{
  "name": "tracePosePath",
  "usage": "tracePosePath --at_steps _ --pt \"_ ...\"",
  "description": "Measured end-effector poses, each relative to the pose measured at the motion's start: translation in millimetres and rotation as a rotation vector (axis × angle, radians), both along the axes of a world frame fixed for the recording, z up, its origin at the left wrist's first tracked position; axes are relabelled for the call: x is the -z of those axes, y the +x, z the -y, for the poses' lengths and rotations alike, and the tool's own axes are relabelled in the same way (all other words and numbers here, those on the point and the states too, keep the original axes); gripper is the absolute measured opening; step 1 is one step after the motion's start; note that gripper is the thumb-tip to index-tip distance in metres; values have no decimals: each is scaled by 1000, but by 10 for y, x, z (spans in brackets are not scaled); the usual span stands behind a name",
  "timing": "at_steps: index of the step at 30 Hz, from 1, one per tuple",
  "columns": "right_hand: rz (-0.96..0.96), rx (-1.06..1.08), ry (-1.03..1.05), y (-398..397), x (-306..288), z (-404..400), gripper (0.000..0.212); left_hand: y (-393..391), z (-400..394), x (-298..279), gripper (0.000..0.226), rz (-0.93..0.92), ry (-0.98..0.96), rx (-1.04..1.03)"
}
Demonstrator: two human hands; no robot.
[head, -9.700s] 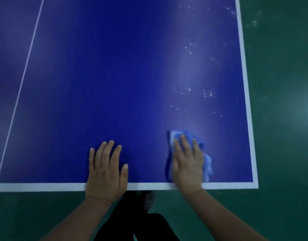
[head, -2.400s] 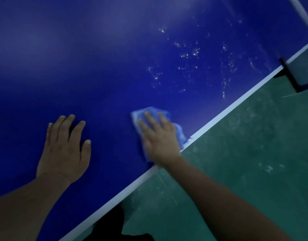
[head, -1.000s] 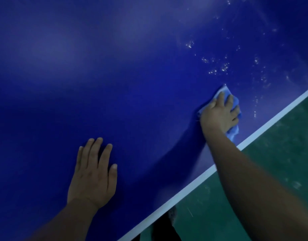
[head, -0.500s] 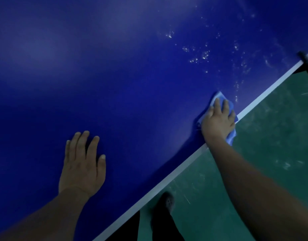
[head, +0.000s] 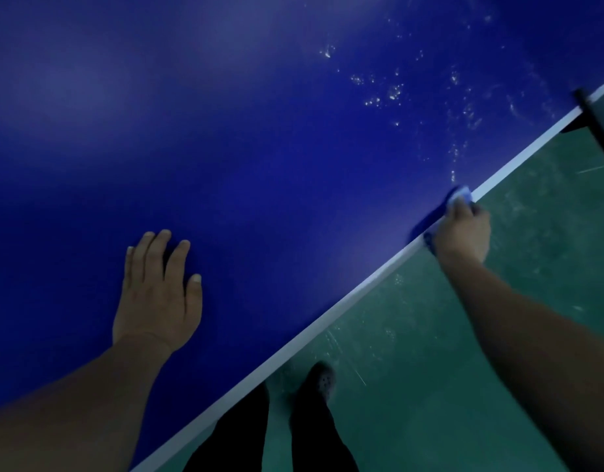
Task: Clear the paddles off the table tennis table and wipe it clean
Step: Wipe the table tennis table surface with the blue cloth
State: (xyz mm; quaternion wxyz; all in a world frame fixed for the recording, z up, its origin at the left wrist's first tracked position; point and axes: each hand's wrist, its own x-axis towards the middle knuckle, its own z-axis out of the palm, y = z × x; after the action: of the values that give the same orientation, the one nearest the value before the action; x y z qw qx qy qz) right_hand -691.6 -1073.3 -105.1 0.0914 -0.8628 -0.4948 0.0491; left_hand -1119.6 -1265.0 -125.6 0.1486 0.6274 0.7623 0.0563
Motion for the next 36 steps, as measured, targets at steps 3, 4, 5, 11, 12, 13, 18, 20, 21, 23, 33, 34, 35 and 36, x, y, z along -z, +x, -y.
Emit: tracePosePath --at_steps 3,4,5,11,12,13,18,20,21,23,33,34,35,36 --pt "-32 -111 59 -98 -152 -53 39 0 1 -7 64 5 8 0" --pt "-47 -236 91 -292 -137 -16 39 -3 8 -3 64 4 7 0" --pt "-49 -361 94 -522 -67 39 37 -2 10 -1 63 2 7 1" --pt "-47 -917 96 -2135 211 887 47 3 0 -3 63 16 11 -10" --pt "-78 -1001 82 -2193 189 966 44 4 2 -6 63 18 11 -14" --pt "-86 -1078 64 -2147 140 963 43 5 5 -11 63 20 10 -15" --pt "98 -702 65 -961 206 252 47 -1 -10 -9 62 20 11 -5" --pt "17 -378 12 -732 160 107 39 -6 -6 -13 62 13 6 -1" --pt "-2 -293 6 -779 144 100 39 -8 -7 -17 62 13 5 1" --pt "22 -329 27 -1107 136 224 40 -6 -7 -26 62 9 0 3" --pt "140 -652 -74 -1108 310 304 48 2 -21 -22 61 -2 -8 14" --pt "109 -534 -87 -1114 290 297 48 -3 -21 -15 61 -2 -5 15" --pt "95 -484 -91 -1200 271 330 47 -5 -24 -13 61 -3 -3 16" --pt "95 -517 -94 -1329 258 393 48 -7 -27 -11 61 -6 -5 18"
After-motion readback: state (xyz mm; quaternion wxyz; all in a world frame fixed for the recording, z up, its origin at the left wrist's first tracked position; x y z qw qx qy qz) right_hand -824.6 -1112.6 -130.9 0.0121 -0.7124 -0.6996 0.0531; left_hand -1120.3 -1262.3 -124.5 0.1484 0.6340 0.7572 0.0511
